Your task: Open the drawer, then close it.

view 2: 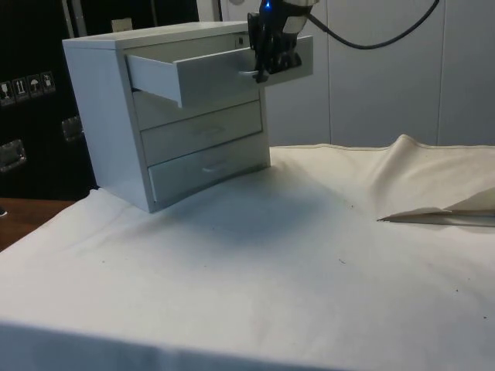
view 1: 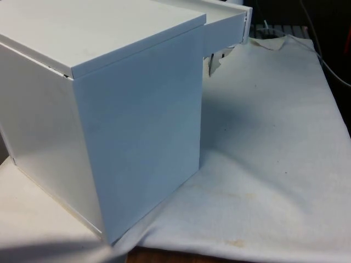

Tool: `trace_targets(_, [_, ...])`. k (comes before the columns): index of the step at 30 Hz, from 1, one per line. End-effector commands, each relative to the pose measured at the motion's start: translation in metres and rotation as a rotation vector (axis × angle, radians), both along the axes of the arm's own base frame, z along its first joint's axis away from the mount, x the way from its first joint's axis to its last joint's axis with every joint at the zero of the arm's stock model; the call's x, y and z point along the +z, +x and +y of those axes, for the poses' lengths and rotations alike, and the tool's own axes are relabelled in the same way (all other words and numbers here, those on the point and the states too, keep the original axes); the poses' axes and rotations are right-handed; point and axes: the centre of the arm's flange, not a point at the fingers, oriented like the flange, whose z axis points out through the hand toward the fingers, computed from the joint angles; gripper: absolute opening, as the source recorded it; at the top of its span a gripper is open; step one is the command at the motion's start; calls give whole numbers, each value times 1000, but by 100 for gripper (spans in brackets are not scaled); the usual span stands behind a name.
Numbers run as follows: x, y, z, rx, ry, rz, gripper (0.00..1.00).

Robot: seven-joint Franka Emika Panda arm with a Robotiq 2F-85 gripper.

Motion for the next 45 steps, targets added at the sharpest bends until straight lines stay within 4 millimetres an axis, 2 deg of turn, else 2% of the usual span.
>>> trace_targets(1, [0,0,1,0,-4,-4,1])
trace_targets(7, [1,-2,7,-6,-19,-21,2])
trace_targets(9, [0,-1,5,-2,-15,-17,10])
trace_targets(10, [1,-2,7,-5,-19,-22,10])
trace_targets(11, [0,-1,8,-6,-19,-22,19])
trace_targets(17, [0,-1,8,-6,-20,-22,50])
trace_targets(18, [0,-1,8,-7,-19,-23,63])
trace_targets(19, [0,-1,7,-4,-15,-21,68])
trace_targets(20, [0,0,8,-7,-19,-23,68])
trace_targets(26, [0,-1,10,-5,-19,-22,100])
trace_targets(37, [-1,-2,16,6,-19,-24,100])
trace_targets(45, [-18,-6,27,0,-19,-12,100])
